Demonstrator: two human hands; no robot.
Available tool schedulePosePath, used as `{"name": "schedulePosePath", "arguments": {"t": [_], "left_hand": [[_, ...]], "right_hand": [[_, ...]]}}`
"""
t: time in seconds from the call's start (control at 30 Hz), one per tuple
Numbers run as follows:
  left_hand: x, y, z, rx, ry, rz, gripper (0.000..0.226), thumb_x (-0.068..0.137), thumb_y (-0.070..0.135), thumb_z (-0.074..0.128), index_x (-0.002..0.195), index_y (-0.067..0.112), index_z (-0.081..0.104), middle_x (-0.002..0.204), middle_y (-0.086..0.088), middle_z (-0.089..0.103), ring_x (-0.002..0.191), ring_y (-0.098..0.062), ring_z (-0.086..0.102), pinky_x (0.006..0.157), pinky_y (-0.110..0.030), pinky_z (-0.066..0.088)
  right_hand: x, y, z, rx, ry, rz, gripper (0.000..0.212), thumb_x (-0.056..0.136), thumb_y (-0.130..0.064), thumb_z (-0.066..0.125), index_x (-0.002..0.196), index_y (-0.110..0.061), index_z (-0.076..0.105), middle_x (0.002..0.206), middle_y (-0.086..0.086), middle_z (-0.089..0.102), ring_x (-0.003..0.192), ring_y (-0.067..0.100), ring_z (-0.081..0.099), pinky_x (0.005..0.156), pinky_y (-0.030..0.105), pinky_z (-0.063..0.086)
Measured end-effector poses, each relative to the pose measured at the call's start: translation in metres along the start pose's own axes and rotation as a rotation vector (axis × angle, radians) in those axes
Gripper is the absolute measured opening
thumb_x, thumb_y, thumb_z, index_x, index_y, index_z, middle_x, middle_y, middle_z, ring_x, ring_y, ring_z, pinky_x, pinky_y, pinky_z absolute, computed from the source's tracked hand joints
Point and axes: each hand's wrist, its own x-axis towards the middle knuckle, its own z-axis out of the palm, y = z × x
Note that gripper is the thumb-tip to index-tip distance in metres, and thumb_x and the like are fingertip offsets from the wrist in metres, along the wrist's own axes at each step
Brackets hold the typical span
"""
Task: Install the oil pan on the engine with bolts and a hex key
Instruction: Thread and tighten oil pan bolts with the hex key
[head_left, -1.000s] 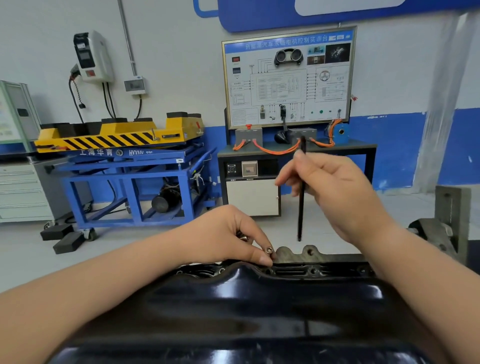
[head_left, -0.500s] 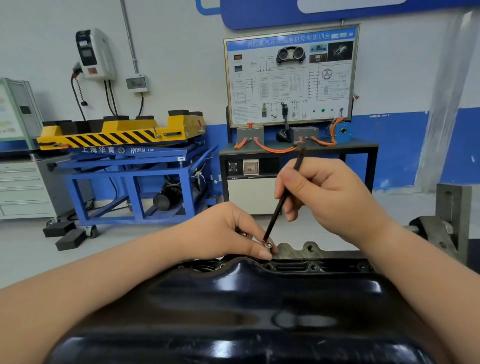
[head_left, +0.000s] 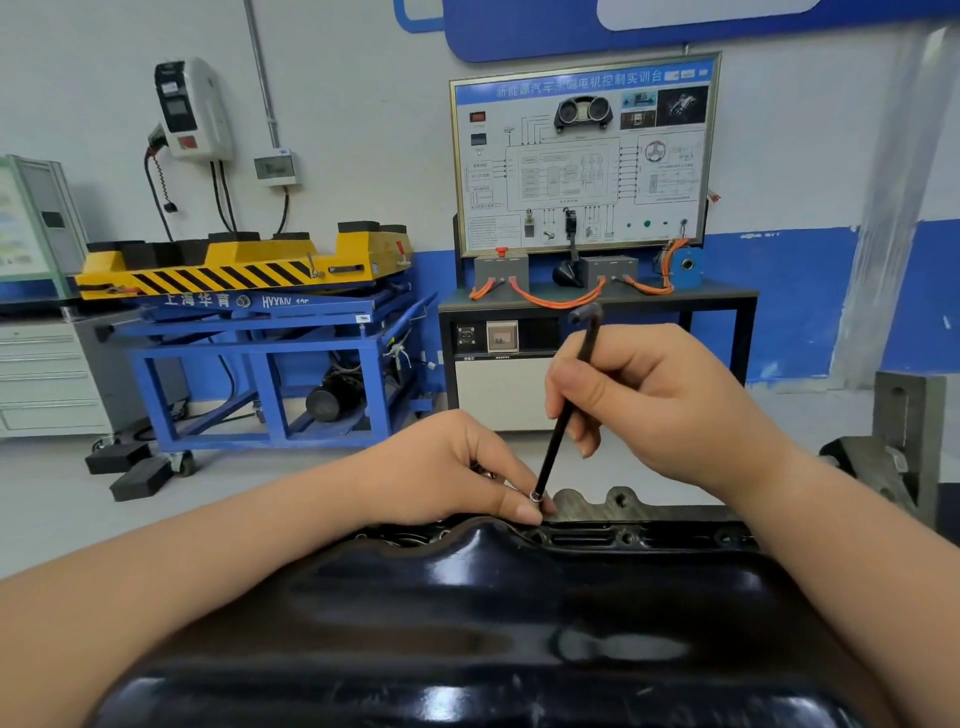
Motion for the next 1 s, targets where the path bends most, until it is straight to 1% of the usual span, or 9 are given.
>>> {"name": "schedulePosePath", "arguments": {"t": [0.1, 0.23, 0.33, 0.43, 0.53, 0.7, 0.83, 0.9, 1.0], "left_hand": [[-0.001, 0.0, 0.0, -0.002, -0.002, -0.009, 0.012, 0.074, 0.017, 0.075, 0.085, 0.017, 0.075, 0.088, -0.018, 0.072, 0.085, -0.036, 0.066, 0.086, -0.047, 0.051], [-0.001, 0.001, 0.002, -0.003, -0.019, -0.015, 0.01, 0.075, 0.013, 0.074, 0.083, 0.017, 0.075, 0.088, -0.018, 0.072, 0.084, -0.035, 0.066, 0.086, -0.046, 0.052], [0.0, 0.003, 0.003, 0.022, -0.056, -0.013, 0.011, 0.076, 0.01, 0.074, 0.08, 0.021, 0.074, 0.087, -0.013, 0.074, 0.084, -0.032, 0.068, 0.085, -0.041, 0.054], [0.0, 0.005, 0.003, 0.038, -0.079, -0.004, 0.015, 0.076, 0.009, 0.074, 0.077, 0.024, 0.073, 0.088, -0.01, 0.074, 0.089, -0.028, 0.069, 0.084, -0.036, 0.054], [0.001, 0.005, 0.002, 0.009, -0.09, -0.012, 0.017, 0.076, 0.007, 0.073, 0.074, 0.024, 0.072, 0.085, -0.009, 0.074, 0.094, -0.028, 0.068, 0.082, -0.029, 0.055], [0.002, 0.009, 0.003, 0.04, -0.136, -0.008, 0.021, 0.076, 0.006, 0.072, 0.071, 0.026, 0.071, 0.069, 0.015, 0.07, 0.094, -0.024, 0.069, 0.081, -0.021, 0.054], [0.004, 0.012, 0.003, 0.094, -0.159, -0.007, 0.022, 0.077, 0.007, 0.073, 0.071, 0.028, 0.07, 0.065, 0.02, 0.068, 0.094, -0.022, 0.069, 0.084, -0.023, 0.054], [0.005, 0.012, 0.003, 0.122, -0.156, -0.007, 0.023, 0.076, 0.008, 0.073, 0.07, 0.029, 0.069, 0.067, 0.015, 0.069, 0.093, -0.024, 0.069, 0.085, -0.028, 0.054], [0.006, 0.014, 0.003, 0.169, -0.159, 0.0, 0.021, 0.077, 0.012, 0.073, 0.074, 0.032, 0.07, 0.081, -0.007, 0.074, 0.093, -0.031, 0.067, 0.088, -0.042, 0.051]], "right_hand": [[0.0, 0.0, -0.001, -0.026, -0.025, -0.01, 0.023, 0.085, -0.024, 0.051, 0.068, -0.013, 0.063, 0.058, 0.002, 0.058, 0.051, 0.007, 0.058, 0.052, 0.018, 0.048], [0.0, -0.001, 0.0, -0.057, -0.105, 0.003, 0.02, 0.085, -0.023, 0.052, 0.068, -0.015, 0.062, 0.061, 0.002, 0.059, 0.051, 0.01, 0.058, 0.053, 0.022, 0.05], [0.0, 0.0, 0.0, -0.084, -0.146, 0.016, 0.02, 0.086, -0.023, 0.053, 0.07, -0.013, 0.062, 0.063, 0.014, 0.061, 0.051, 0.017, 0.061, 0.055, 0.03, 0.053], [0.0, -0.002, 0.0, -0.043, -0.173, 0.016, 0.021, 0.091, -0.019, 0.056, 0.072, -0.014, 0.062, 0.064, 0.015, 0.062, 0.054, 0.022, 0.066, 0.056, 0.028, 0.054], [0.0, -0.003, 0.001, 0.003, -0.178, 0.036, 0.018, 0.084, -0.026, 0.053, 0.071, -0.016, 0.061, 0.064, 0.015, 0.062, 0.054, 0.025, 0.067, 0.054, 0.026, 0.055], [0.001, -0.002, 0.002, 0.021, -0.181, 0.074, 0.021, 0.082, -0.028, 0.053, 0.07, -0.013, 0.06, 0.061, 0.013, 0.061, 0.051, 0.024, 0.066, 0.053, 0.025, 0.055], [0.001, -0.001, 0.002, 0.02, -0.196, 0.094, 0.02, 0.087, -0.021, 0.053, 0.07, -0.012, 0.059, 0.059, 0.009, 0.059, 0.051, 0.022, 0.066, 0.052, 0.025, 0.055], [0.001, -0.001, 0.002, 0.018, -0.204, 0.098, 0.021, 0.089, -0.016, 0.053, 0.069, -0.014, 0.059, 0.058, 0.005, 0.059, 0.051, 0.021, 0.065, 0.052, 0.025, 0.055], [0.001, -0.001, 0.002, 0.023, -0.221, 0.107, 0.02, 0.089, -0.018, 0.053, 0.071, -0.015, 0.06, 0.06, -0.001, 0.06, 0.051, 0.019, 0.065, 0.053, 0.027, 0.056]]}}
